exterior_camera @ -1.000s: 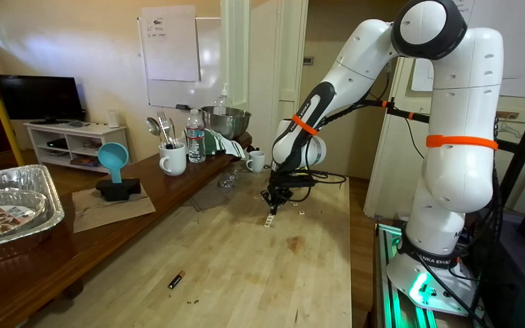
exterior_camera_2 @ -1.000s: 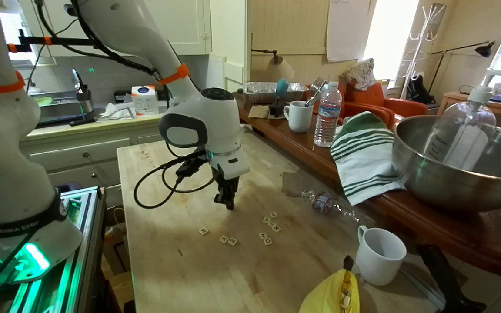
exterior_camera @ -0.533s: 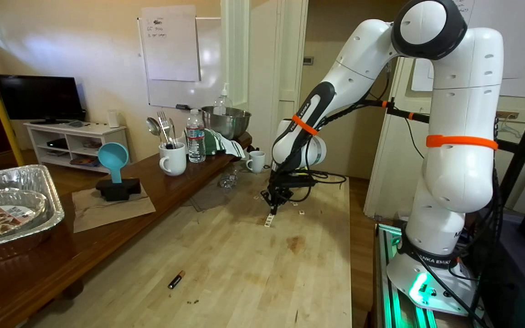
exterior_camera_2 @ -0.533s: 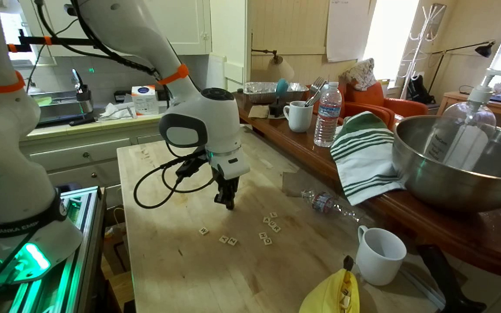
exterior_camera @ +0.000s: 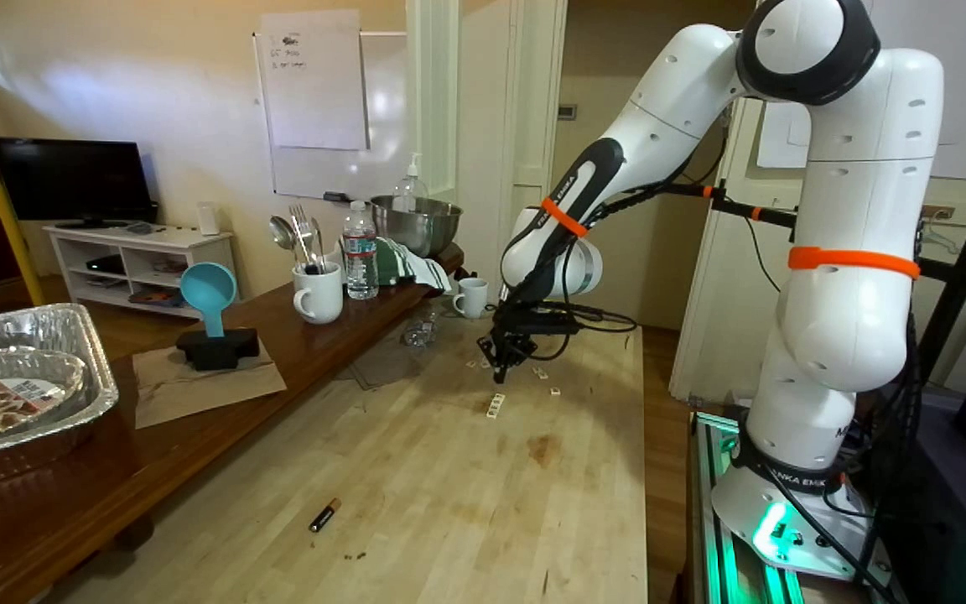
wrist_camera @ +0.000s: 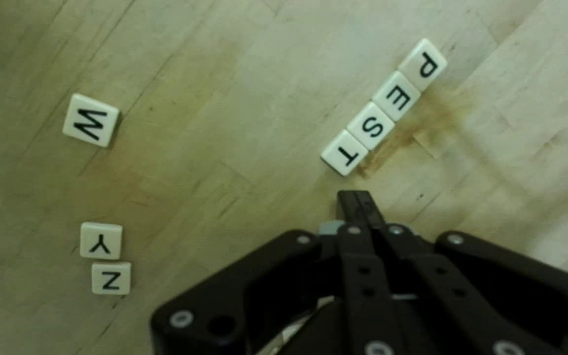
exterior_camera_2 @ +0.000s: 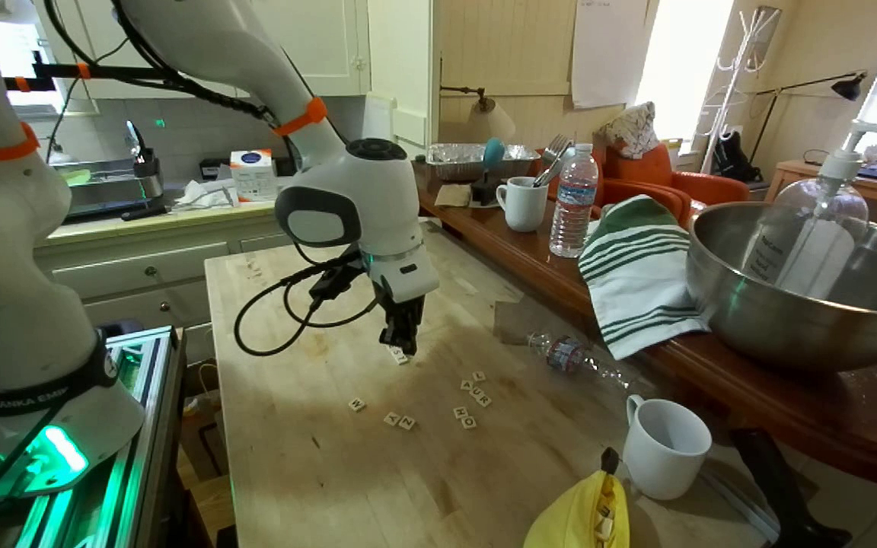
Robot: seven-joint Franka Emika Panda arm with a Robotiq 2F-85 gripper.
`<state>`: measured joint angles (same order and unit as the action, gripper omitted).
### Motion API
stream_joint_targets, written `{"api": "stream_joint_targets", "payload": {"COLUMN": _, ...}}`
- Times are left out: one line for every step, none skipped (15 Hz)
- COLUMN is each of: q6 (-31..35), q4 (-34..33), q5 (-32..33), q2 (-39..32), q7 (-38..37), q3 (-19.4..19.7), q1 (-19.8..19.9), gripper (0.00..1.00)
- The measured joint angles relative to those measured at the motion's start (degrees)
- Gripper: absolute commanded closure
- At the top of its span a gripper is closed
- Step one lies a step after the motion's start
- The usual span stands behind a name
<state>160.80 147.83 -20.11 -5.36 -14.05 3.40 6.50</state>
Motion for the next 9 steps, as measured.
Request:
{"api": "stream_joint_targets", "payload": {"q6": 0.0, "q4": 0.1, "q5": -0.1, "q2": 0.9, "q7": 0.1, "q3": 0.1, "q1": 0.0, "gripper": 1.0}}
{"api": "stream_joint_targets", "payload": {"q6": -0.1, "q4": 0.3, "q5": -0.1, "q2": 1.9, "q7": 0.2, "q3": 0.1, "q1": 0.0, "gripper": 1.0}}
{"api": "stream_joint_targets", "payload": {"q6": -0.4, "q4": 0.5, "q5": -0.1, "q2": 2.8, "q7": 0.4, "q3": 0.1, "q1": 0.0, "gripper": 0.74}}
{"api": "stream_joint_targets", "payload": {"q6": -0.9, "q4": 0.8, "q5": -0.1, "q2": 3.7, "q7": 0.9, "q3": 0.1, "q1": 0.0, "gripper": 0.73}}
{"api": "stream_joint_targets", "payload": {"q6": -1.4, "q4": 1.0, "q5": 0.1, "q2": 4.4, "q7": 1.2, "q3": 0.2, "q1": 0.0, "gripper": 0.66}}
{"api": "stream_joint_targets", "payload": {"q6": -2.0, "q4": 1.2, "q5": 0.3, "q2": 5.0, "q7": 1.8, "q3": 0.2, "q1": -0.1, "gripper": 0.6}}
{"api": "stream_joint_targets", "payload": {"q6": -2.9, "q4": 1.3, "q5": 0.7, "q2": 5.6, "q7": 2.3, "q3": 0.2, "q1": -0.1, "gripper": 0.53}}
{"api": "stream_joint_targets", "payload": {"q6": -3.9, "q4": 1.3, "q5": 1.3, "q2": 6.0, "q7": 2.7, "q3": 0.2, "q1": -0.1, "gripper": 0.45}}
{"api": "stream_joint_targets", "payload": {"q6": -4.8, "q4": 1.3, "q5": 2.0, "q2": 6.5, "q7": 3.1, "q3": 0.2, "q1": -0.1, "gripper": 0.38}}
